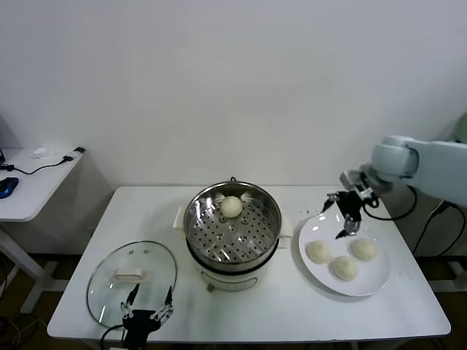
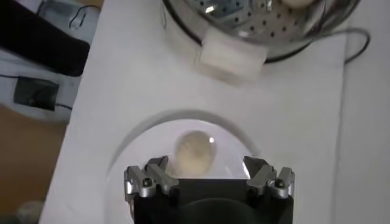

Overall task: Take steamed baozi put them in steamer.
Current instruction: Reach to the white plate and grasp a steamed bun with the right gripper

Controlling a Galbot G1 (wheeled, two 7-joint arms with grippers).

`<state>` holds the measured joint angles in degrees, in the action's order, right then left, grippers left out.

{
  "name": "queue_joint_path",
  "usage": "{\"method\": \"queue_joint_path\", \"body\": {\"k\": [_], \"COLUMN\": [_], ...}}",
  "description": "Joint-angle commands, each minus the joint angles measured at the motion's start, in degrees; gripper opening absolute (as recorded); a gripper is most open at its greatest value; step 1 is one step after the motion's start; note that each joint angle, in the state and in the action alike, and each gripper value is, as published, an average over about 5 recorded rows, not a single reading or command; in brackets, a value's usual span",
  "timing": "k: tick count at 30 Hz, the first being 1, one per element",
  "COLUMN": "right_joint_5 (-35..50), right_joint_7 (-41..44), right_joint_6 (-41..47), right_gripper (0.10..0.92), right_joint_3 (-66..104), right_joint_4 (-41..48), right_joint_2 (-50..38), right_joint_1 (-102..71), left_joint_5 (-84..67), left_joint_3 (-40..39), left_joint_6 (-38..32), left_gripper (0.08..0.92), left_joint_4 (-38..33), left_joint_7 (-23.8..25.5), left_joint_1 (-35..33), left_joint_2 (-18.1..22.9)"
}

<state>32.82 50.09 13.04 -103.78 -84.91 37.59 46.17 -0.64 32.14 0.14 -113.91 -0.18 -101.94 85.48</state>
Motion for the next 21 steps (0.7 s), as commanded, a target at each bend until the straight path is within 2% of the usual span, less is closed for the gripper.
{"method": "queue_joint_path", "body": {"k": [1,12,21], "right_joint_5": [-1.37,-4.24,-5.88], "right_joint_7": [-4.90,-7.73,-7.59], "right_joint_6": [9.56,10.54,9.43], "right_gripper": [0.823,0.823,0.823], "right_joint_3": [6.98,18.20,19.72], "right_joint_4": [1.86,9.26,14.78], "right_joint_2": [-2.96,1.94,7.26], "right_joint_1": [-13.66,-25.99,-27.94], "left_joint_5": [0.06,0.08,0.05], "left_joint_3": [-0.06,0.10,-0.02], "left_joint_6": [-0.12,-0.07,-0.06], "left_gripper": [0.823,0.823,0.823], "left_joint_4": [0.05,0.33,1.21], "left_joint_7": [-0.16,-0.39,-0.47], "left_joint_1": [-0.42,-0.45,-0.11], "left_joint_2": [0.45,0.60,0.67]}}
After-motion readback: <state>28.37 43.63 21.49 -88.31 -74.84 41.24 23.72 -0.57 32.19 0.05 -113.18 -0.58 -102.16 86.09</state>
